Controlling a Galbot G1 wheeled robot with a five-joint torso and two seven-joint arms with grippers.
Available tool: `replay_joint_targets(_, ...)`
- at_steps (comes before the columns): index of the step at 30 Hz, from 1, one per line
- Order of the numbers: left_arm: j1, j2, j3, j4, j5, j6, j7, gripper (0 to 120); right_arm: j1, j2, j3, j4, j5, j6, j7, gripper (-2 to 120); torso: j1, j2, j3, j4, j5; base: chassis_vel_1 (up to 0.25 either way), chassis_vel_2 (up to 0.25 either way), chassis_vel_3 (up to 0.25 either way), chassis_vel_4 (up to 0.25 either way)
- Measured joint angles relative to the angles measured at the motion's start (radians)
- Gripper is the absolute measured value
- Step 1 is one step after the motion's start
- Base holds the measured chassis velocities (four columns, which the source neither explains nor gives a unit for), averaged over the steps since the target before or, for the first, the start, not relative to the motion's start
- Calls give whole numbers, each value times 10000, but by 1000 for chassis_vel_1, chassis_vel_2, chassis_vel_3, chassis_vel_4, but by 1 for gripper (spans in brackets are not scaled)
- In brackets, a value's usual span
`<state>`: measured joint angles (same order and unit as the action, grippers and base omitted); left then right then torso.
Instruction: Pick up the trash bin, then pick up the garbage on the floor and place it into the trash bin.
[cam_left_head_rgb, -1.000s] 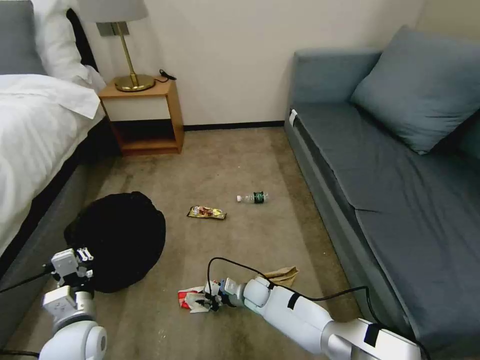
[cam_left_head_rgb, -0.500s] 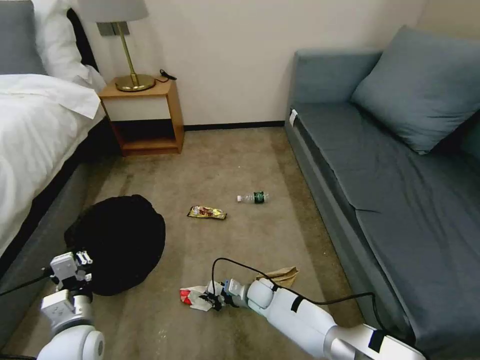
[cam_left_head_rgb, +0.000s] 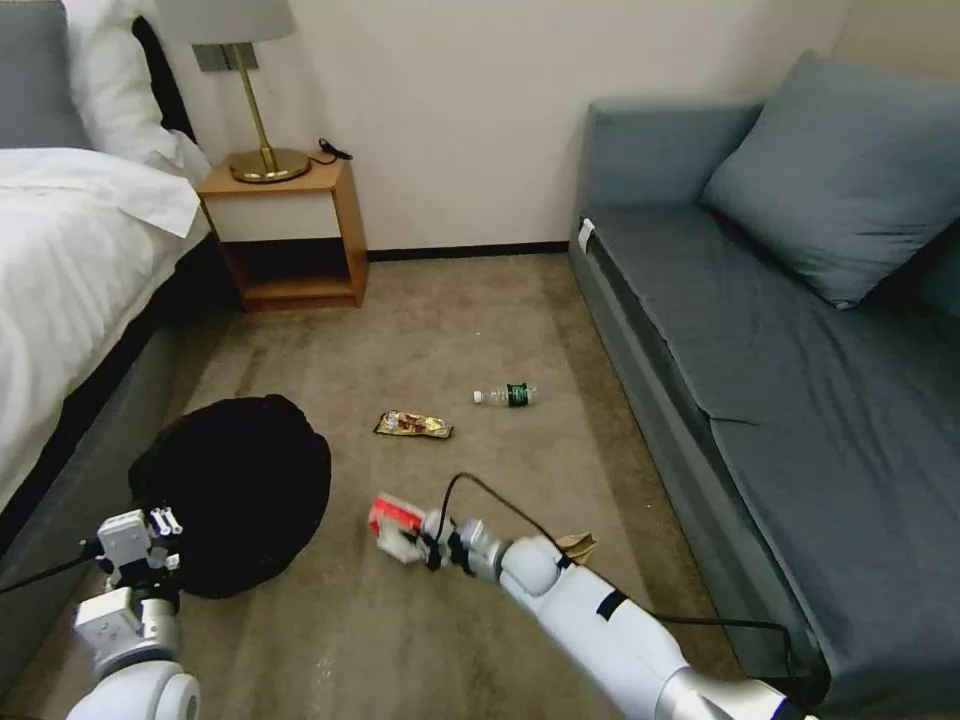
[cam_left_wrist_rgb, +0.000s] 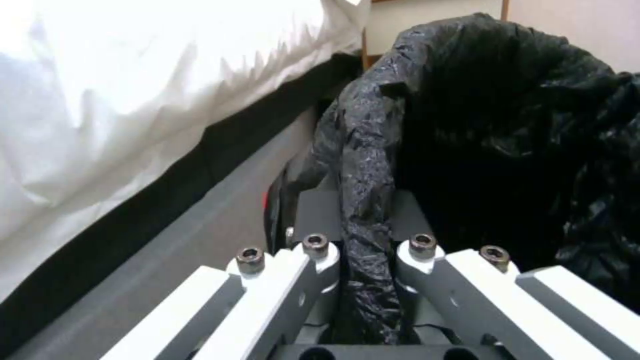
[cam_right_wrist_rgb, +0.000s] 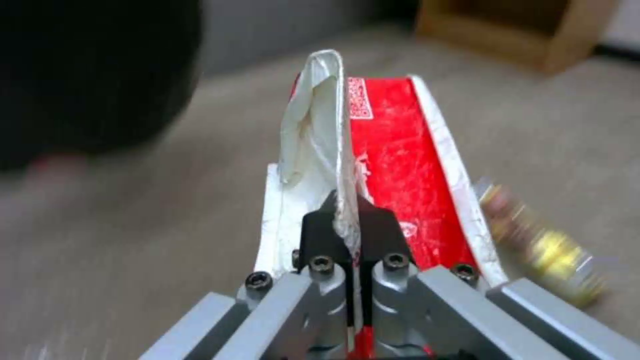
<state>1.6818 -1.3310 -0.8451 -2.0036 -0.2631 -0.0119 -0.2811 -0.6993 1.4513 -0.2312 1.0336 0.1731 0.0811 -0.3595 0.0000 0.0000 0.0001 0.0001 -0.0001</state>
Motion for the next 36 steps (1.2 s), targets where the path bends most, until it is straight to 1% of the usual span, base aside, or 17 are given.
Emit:
replay_joint_targets(2,40,54,18,-36,23,-9,-5,6,137,-62,237,405,455,-167,138,0,0,0,-1,-1,0,0,0,0,0)
replay_joint_targets(3,48,80,35,-72,46,-17,-9,6,268,-116,394,725,894,-321,302,0,0,0,-1,-2,0,0,0,0,0)
replay_joint_targets(4,52,87,51,-109,69,-22,-11,6,370,-167,440,1000,1275,-428,446,0,0,0,0,-3,0,0,0,0,0)
replay_joint_targets(7,54,80,82,-174,120,-24,-15,6,492,-254,376,1520,1881,-569,570,0,0,0,0,-3,0,0,0,0,0)
replay_joint_targets(9,57,52,128,-221,200,-25,-18,6,597,-395,-12,2255,2798,-762,688,0,0,0,-1,-4,1,0,0,0,0)
replay_joint_targets(11,55,46,142,-222,218,-25,-19,6,623,-416,-174,2456,3060,-808,727,0,0,0,-1,-3,1,0,0,0,0)
replay_joint_targets(12,27,47,187,-222,240,-18,-19,6,717,-424,-657,2981,3741,-951,847,0,0,0,-1,-1,1,0,0,0,0)
replay_joint_targets(13,-23,63,209,-221,244,1,-20,6,773,-382,-944,3194,4043,-980,896,0,0,0,-1,-1,0,0,0,0,0)
replay_joint_targets(17,-247,114,236,-180,229,67,-21,6,900,-42,-1686,3498,4602,-940,1104,0,0,0,-1,-1,0,0,0,0,0)
replay_joint_targets(19,-380,161,244,-177,142,69,-20,6,943,329,-2086,3529,4746,-890,1202,0,0,0,-1,-1,0,0,0,0,0)
replay_joint_targets(20,-380,161,244,-177,142,69,-20,6,943,329,-2086,3529,4746,-890,1202,0,0,0,-1,-1,0,0,0,0,0)
replay_joint_targets(22,-425,167,251,-223,67,70,-3,6,947,592,-2309,3508,4756,-825,1234,0,0,0,-1,-1,-1,0,0,0,0)
replay_joint_targets(24,-430,165,257,-368,-106,70,21,6,942,1049,-2599,3336,4746,-724,1353,0,0,0,-1,0,-1,0,0,0,0)
replay_joint_targets(27,-393,154,269,-528,-249,75,38,6,946,1292,-2771,3087,4643,-675,1380,0,0,0,-1,1,0,0,0,0,0)
replay_joint_targets(29,-349,137,279,-730,-386,101,48,6,965,1436,-2845,2698,4371,-522,1375,0,0,0,-1,1,0,0,0,0,0)
replay_joint_targets(32,-336,134,281,-840,-469,128,53,6,950,1477,-2798,2362,4081,-373,1377,0,0,0,-1,-1,0,0,0,0,0)
replay_joint_targets(36,-353,150,285,-848,-527,143,67,6,872,1391,-2683,2096,3684,-244,1693,0,0,0,-1,-2,-1,0,0,0,0)
